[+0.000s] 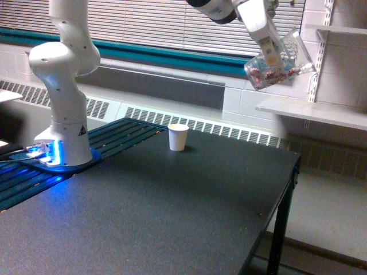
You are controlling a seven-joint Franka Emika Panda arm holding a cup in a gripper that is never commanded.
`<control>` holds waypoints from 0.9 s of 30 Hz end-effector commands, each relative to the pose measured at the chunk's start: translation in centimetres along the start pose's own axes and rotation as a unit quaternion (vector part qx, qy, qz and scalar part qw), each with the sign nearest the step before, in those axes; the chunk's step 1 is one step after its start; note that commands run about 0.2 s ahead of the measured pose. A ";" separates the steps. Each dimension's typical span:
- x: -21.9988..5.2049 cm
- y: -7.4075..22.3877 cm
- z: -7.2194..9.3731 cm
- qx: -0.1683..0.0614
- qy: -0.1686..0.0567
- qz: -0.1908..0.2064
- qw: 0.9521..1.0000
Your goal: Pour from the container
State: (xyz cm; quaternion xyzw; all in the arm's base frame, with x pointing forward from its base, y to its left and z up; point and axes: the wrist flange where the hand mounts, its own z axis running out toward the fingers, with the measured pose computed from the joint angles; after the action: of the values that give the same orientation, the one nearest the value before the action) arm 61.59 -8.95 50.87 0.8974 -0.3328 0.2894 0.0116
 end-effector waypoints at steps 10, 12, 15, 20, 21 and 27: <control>-0.3 0.7 1.1 -0.015 -0.001 -0.006 1.000; -0.8 0.2 1.2 -0.014 -0.003 -0.014 1.000; -1.6 -0.5 1.4 -0.013 -0.004 -0.024 1.000; -2.9 -1.9 1.3 -0.009 -0.005 -0.043 0.999; -3.2 -2.2 1.3 -0.009 -0.005 -0.047 0.999; -5.2 -3.6 1.0 -0.004 -0.004 -0.067 0.998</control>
State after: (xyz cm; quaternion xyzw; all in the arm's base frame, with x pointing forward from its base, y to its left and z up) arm 61.37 -6.42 47.95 0.9146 -0.2922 0.2769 0.0393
